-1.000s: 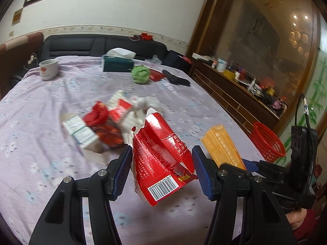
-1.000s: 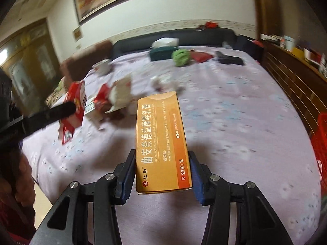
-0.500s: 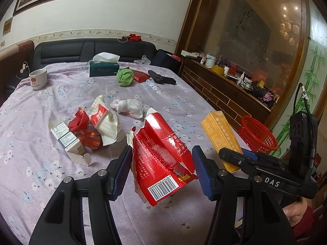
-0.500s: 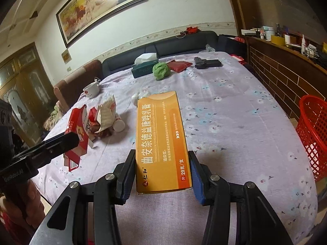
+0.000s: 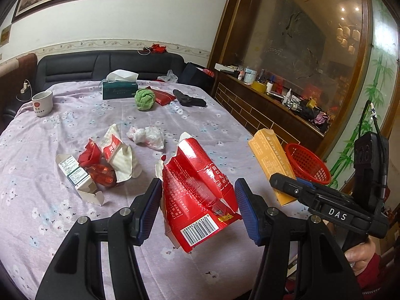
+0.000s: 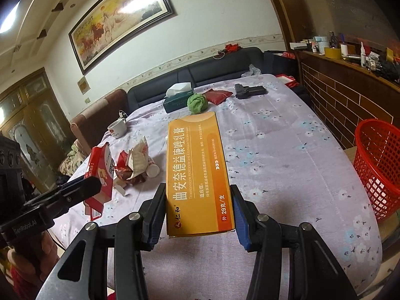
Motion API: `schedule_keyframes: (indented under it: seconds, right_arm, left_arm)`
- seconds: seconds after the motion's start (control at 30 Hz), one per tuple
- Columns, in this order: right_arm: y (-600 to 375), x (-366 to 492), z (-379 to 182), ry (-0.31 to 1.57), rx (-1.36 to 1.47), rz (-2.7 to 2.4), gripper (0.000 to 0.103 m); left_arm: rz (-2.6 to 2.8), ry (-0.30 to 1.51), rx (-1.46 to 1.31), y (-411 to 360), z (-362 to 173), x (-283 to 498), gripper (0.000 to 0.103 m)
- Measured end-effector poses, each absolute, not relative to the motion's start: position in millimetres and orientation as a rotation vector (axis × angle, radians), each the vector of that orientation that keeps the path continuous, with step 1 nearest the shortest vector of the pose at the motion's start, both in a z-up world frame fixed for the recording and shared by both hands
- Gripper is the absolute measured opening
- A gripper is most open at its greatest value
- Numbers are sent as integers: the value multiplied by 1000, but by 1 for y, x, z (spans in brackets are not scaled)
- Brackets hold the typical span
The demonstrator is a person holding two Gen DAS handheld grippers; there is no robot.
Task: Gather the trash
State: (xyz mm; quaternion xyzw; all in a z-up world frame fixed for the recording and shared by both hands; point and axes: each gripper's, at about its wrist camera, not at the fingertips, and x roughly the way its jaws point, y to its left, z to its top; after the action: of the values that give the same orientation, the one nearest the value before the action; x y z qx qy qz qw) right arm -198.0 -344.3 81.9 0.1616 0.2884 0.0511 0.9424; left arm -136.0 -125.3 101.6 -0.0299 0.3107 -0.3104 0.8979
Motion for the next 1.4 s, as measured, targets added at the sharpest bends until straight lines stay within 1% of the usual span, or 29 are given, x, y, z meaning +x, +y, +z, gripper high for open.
schedule_keyframes:
  seconds: [0.47,1.4]
  right_arm:
    - [-338,-203,89,577,344,124,52]
    - [-342,-197,75,625,360,127,52]
  left_arm:
    - [-620,642,-74,-107,107,-145,58]
    - [-639,657,-72,-119,100,-142,58]
